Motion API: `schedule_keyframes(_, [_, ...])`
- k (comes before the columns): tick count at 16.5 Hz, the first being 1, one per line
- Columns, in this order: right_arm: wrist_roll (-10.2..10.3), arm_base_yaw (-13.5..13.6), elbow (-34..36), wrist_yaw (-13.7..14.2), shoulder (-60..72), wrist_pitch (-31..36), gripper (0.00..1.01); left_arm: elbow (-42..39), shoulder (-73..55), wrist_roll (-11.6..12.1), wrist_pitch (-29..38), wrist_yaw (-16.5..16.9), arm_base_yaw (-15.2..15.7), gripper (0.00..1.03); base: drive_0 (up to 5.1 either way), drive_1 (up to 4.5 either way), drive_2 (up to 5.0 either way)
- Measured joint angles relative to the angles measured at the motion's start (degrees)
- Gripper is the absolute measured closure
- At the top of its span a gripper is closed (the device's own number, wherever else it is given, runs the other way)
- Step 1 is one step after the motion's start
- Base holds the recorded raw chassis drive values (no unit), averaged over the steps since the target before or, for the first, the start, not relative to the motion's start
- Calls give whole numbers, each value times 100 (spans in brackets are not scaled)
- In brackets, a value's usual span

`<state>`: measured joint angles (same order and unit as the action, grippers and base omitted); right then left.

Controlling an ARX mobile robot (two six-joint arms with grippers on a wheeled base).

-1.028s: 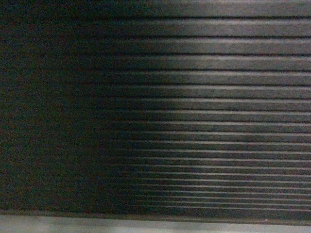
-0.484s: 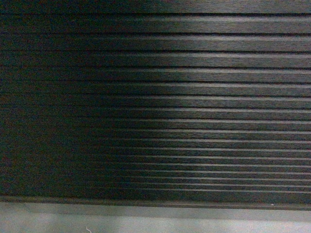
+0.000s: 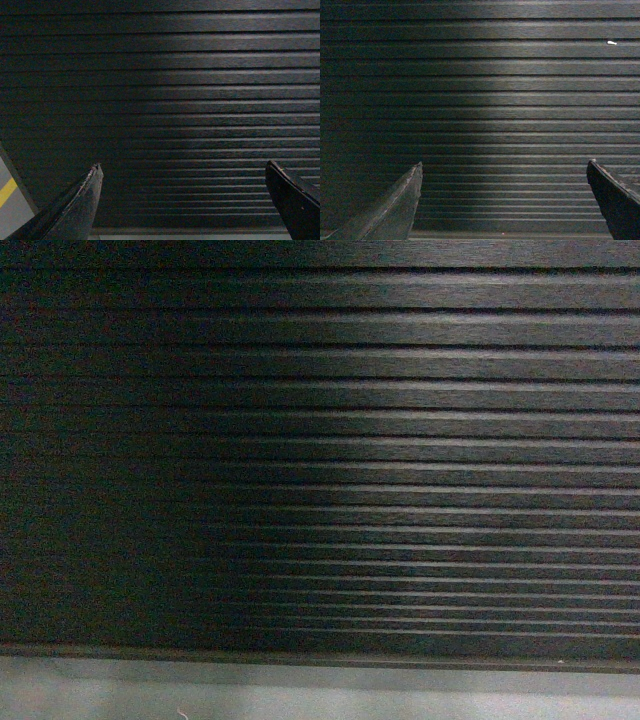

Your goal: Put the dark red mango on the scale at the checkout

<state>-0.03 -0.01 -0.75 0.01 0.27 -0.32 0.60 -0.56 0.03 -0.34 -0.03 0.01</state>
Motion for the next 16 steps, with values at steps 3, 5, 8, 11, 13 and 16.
schedule_keyframes(3, [0, 0, 0, 0, 0, 2, 3, 0, 0, 0, 0, 0, 0, 5, 0, 0, 0])
schedule_keyframes(5, [0, 0, 0, 0, 0, 2, 3, 0, 0, 0, 0, 0, 0, 5, 0, 0, 0])
schedule_keyframes(8, [0, 0, 0, 0, 0, 0, 3, 0, 0, 0, 0, 0, 0, 5, 0, 0, 0])
schedule_keyframes(11, [0, 0, 0, 0, 0, 0, 3, 0, 0, 0, 0, 0, 0, 5, 0, 0, 0])
schedule_keyframes(13, [0, 0, 0, 0, 0, 2, 3, 0, 0, 0, 0, 0, 0, 5, 0, 0, 0])
schedule_keyframes(16, [0, 0, 0, 2, 0, 2, 3, 0, 0, 0, 0, 0, 0, 5, 0, 0, 0])
